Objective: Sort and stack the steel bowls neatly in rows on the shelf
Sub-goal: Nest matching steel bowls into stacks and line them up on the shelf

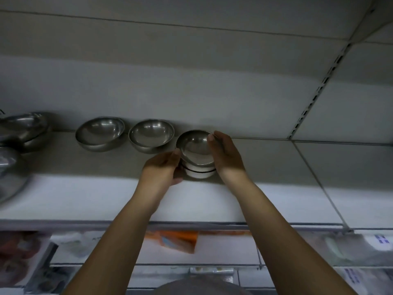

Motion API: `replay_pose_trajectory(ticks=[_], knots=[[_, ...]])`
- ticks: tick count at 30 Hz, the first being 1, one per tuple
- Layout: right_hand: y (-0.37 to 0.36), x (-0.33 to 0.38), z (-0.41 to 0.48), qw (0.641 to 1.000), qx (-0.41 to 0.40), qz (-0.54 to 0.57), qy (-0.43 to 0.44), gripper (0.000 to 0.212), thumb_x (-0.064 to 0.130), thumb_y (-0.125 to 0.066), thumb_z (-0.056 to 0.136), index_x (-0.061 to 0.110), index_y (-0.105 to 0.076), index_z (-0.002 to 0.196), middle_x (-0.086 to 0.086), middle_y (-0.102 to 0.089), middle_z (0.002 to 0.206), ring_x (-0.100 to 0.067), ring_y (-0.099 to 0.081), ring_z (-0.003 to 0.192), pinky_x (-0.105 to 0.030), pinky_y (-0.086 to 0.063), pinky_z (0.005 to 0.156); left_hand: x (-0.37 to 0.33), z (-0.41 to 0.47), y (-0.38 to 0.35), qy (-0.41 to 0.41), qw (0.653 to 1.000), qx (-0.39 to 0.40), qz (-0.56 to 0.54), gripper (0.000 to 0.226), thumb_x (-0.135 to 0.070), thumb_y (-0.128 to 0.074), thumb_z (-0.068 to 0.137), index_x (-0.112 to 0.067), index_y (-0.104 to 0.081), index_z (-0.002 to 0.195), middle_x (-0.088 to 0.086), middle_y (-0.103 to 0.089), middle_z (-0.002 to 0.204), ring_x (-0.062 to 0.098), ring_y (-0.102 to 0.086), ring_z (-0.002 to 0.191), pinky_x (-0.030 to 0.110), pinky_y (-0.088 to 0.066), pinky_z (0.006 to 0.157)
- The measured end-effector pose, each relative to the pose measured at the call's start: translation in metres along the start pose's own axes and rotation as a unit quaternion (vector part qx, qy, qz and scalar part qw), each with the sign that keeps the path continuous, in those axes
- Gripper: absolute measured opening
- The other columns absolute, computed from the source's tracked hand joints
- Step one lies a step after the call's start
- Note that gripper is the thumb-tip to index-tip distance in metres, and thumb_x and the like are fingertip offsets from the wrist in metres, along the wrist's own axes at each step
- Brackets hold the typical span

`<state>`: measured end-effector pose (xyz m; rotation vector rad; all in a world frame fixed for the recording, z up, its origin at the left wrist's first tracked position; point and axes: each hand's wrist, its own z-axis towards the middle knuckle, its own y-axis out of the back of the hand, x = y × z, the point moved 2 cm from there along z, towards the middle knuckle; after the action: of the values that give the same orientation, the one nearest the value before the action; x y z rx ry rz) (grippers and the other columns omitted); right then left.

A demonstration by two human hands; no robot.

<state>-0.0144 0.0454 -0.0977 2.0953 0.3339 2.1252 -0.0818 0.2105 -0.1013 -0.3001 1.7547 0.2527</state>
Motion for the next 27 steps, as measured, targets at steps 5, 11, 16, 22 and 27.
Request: replay_pose_trajectory(ticks=[5,11,16,22,27], knots=[[-0.02,-0.001,-0.01,0.998,-0.067,0.016,0.004,0.042,0.044,-0.064,0.095,0.026,-0.056,0.132,0.017,-0.061,0.111,-0.002,-0.059,0.101,-0.01,-0.043,0.081,0.003,0.007,0.03,0.033,0.998,-0.047,-0.024,0.028,-0.041,-0.062,0.1,-0.015,-0.07,0.097,0.011,-0.076,0.098,0.021,-0.074,0.09,0.036,-0.065,0.074],[-0.024,-0.002,-0.014,0.996,-0.089,0.015,-0.001,0.04,0.038,-0.066,0.095,0.026,-0.057,0.132,0.012,-0.061,0.12,-0.008,-0.059,0.112,-0.025,-0.046,0.101,-0.004,0.035,0.055,0.057,0.991,-0.12,-0.033,0.036,-0.041,-0.064,0.099,-0.01,-0.068,0.081,0.019,-0.076,0.09,0.037,-0.075,0.084,0.049,-0.062,0.088],[-0.025,0.001,-0.016,0.996,-0.085,0.025,-0.008,0.041,0.04,-0.062,0.097,0.024,-0.056,0.135,0.01,-0.061,0.126,-0.007,-0.057,0.116,-0.018,-0.042,0.096,0.002,0.064,0.058,0.07,0.989,-0.122,-0.04,0.035,-0.038,-0.069,0.096,-0.008,-0.07,0.079,0.016,-0.078,0.084,0.034,-0.077,0.081,0.053,-0.062,0.087],[-0.025,0.002,-0.019,0.996,-0.081,0.036,-0.019,0.039,0.039,-0.056,0.101,0.022,-0.058,0.136,0.011,-0.061,0.126,-0.003,-0.056,0.114,-0.002,-0.038,0.085,-0.003,0.051,0.063,0.046,0.983,-0.117,-0.134,0.019,-0.017,-0.064,0.1,0.001,-0.068,0.105,0.018,-0.074,0.09,0.022,-0.075,0.071,0.031,-0.063,0.065],[-0.021,0.003,-0.016,0.992,-0.086,0.075,-0.057,0.022,0.041,-0.045,0.106,0.035,-0.066,0.106,0.024,-0.063,0.102,0.022,-0.056,0.084,0.004,-0.039,0.071,-0.026,0.033,0.069,-0.038,0.987,-0.108,-0.108,0.027,-0.02,-0.062,0.101,0.002,-0.066,0.116,0.019,-0.075,0.09,0.022,-0.074,0.068,0.026,-0.061,0.062]])
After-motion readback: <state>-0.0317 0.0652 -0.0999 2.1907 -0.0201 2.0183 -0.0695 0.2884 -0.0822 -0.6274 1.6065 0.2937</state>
